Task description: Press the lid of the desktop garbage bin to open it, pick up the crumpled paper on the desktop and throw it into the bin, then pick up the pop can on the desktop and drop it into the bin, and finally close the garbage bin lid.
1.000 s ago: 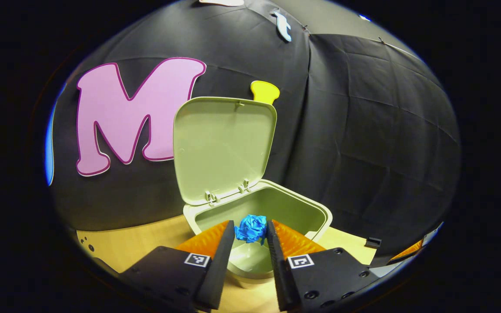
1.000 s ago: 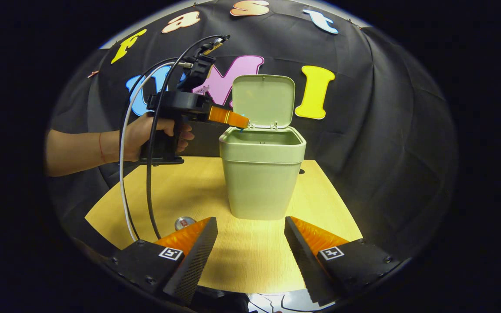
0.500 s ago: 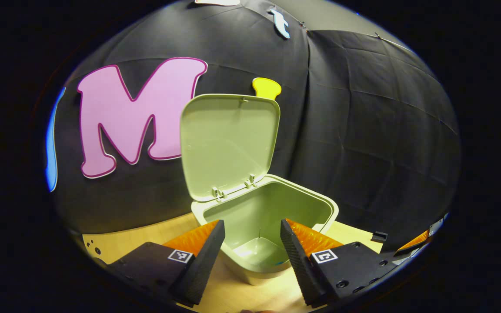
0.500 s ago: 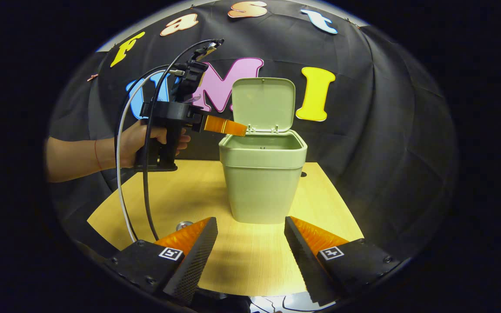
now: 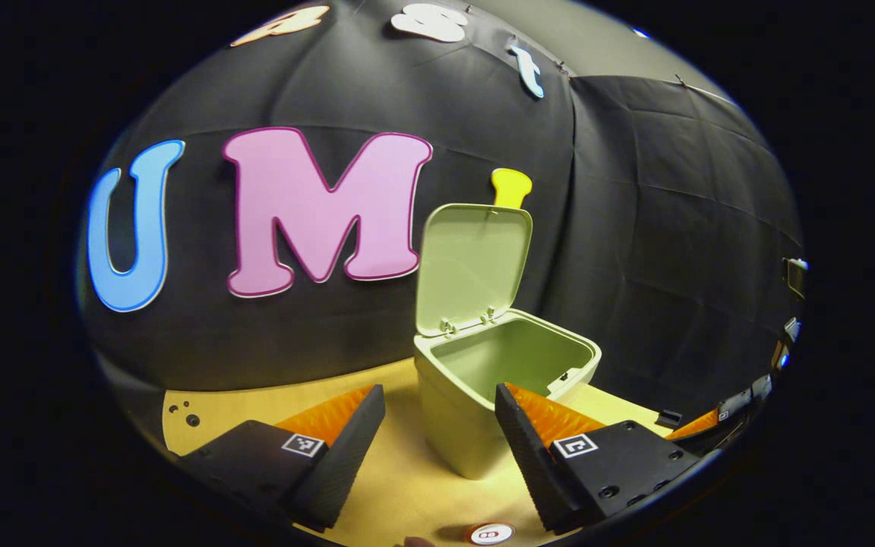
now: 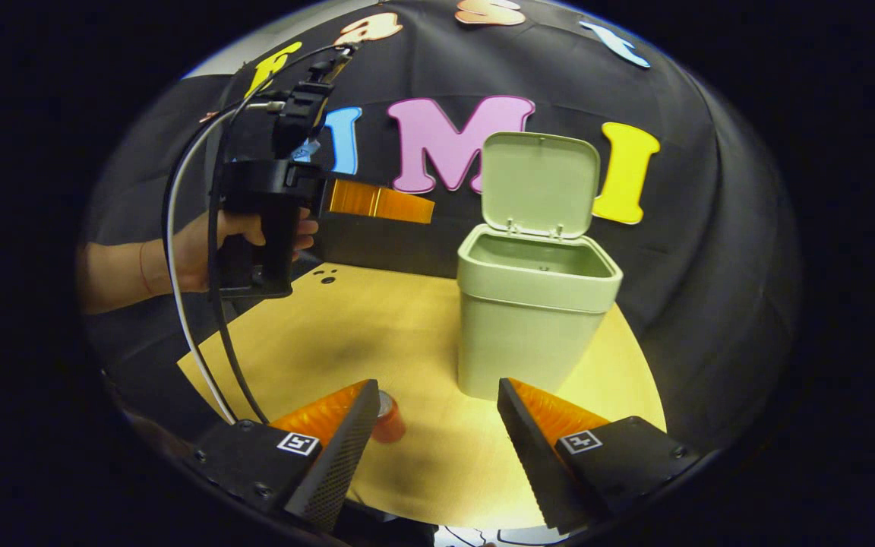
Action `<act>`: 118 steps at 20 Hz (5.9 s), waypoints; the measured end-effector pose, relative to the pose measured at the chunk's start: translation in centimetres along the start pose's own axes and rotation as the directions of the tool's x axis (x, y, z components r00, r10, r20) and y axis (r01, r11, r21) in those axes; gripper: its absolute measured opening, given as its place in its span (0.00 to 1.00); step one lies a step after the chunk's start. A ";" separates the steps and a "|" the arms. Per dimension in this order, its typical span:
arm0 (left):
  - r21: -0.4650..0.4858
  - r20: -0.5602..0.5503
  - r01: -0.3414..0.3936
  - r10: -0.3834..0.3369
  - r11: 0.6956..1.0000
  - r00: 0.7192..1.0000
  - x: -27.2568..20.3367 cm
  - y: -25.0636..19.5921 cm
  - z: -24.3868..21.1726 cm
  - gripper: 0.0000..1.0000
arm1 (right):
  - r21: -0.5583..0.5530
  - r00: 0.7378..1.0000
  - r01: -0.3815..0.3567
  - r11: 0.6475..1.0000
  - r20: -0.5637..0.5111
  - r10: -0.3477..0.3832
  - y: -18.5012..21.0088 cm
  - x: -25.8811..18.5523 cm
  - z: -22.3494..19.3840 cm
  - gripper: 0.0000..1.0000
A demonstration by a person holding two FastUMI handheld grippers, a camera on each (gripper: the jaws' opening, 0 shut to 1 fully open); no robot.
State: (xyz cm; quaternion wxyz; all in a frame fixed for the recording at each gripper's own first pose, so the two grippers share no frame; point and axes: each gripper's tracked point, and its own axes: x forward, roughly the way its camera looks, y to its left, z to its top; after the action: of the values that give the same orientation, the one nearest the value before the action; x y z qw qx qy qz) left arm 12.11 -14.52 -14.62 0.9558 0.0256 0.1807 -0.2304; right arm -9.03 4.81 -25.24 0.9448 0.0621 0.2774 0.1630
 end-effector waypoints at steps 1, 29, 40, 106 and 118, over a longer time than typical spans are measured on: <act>-0.007 0.003 -0.019 0.019 1.000 1.000 -1.0 0.5 0.0 0.94 | -0.013 1.000 -0.027 1.000 -0.012 0.026 0.9 0.7 -0.4 0.98; -0.220 -0.203 -0.430 0.390 0.876 0.898 -18.3 9.3 -13.1 0.95 | -0.186 0.916 -0.290 0.939 -0.337 0.216 7.7 14.2 -13.2 0.99; -0.247 -0.247 -0.428 0.371 0.870 0.895 -17.6 9.8 -14.9 0.95 | -0.130 0.920 -0.266 0.955 -0.330 0.211 7.5 14.1 -11.9 0.84; -0.211 -0.274 -0.328 0.267 0.921 0.924 -15.0 6.8 -15.9 0.95 | 0.138 0.951 0.177 0.975 0.232 -0.205 -14.4 9.5 26.9 0.88; -0.220 -0.282 -0.357 0.291 0.908 0.914 -16.1 7.0 -16.5 0.95 | 0.103 0.897 0.232 0.967 0.362 -0.253 -17.3 14.1 37.2 0.88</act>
State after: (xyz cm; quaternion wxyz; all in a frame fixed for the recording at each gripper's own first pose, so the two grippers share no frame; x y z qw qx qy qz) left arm -3.64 0.85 -24.50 0.9460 -0.0453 0.3189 -0.0359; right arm 27.19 -7.63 -4.76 0.9909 0.0837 0.1036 0.0213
